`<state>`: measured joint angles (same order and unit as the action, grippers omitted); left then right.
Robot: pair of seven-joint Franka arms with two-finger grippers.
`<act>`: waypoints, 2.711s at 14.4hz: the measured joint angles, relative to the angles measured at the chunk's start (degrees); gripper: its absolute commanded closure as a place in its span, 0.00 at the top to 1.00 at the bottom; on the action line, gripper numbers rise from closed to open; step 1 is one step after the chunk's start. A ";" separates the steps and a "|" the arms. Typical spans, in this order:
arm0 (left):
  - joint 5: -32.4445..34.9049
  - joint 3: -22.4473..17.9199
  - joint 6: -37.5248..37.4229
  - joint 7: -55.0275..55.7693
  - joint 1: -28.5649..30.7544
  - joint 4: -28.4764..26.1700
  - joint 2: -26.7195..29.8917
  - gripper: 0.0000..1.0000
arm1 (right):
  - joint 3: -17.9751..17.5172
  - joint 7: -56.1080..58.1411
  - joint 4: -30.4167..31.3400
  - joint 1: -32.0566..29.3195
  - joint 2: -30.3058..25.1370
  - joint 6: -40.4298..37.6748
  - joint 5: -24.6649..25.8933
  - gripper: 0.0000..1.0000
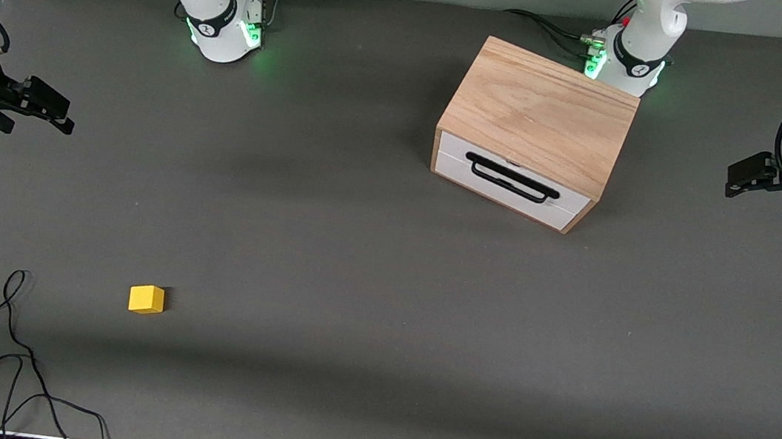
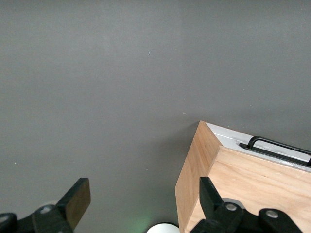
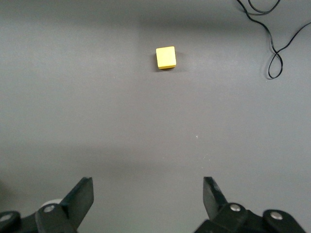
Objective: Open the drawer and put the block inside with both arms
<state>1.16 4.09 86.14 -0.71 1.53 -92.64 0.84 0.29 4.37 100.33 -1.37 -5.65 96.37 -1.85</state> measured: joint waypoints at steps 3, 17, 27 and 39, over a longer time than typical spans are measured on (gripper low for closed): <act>-0.17 0.01 0.00 0.94 -0.01 0.00 -0.01 1.00 | -0.01 0.00 -0.02 0.02 0.04 -0.04 0.00 1.00; -1.04 1.20 0.12 8.45 -1.16 -0.09 -0.89 1.00 | -0.39 -0.91 0.73 0.12 1.99 -0.42 0.00 1.00; -0.69 8.96 1.68 60.61 -18.31 2.33 -6.23 1.00 | -0.08 -0.96 0.89 0.10 6.13 3.69 0.00 1.00; 4.22 8.09 1.84 101.74 -29.13 7.64 -16.88 1.00 | -0.03 0.70 0.86 -0.03 24.37 26.53 0.00 1.00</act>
<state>5.38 12.18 87.98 101.03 -27.60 -85.00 -16.04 0.26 5.07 101.19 -1.40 18.73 122.91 -1.85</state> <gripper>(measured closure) 0.000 0.000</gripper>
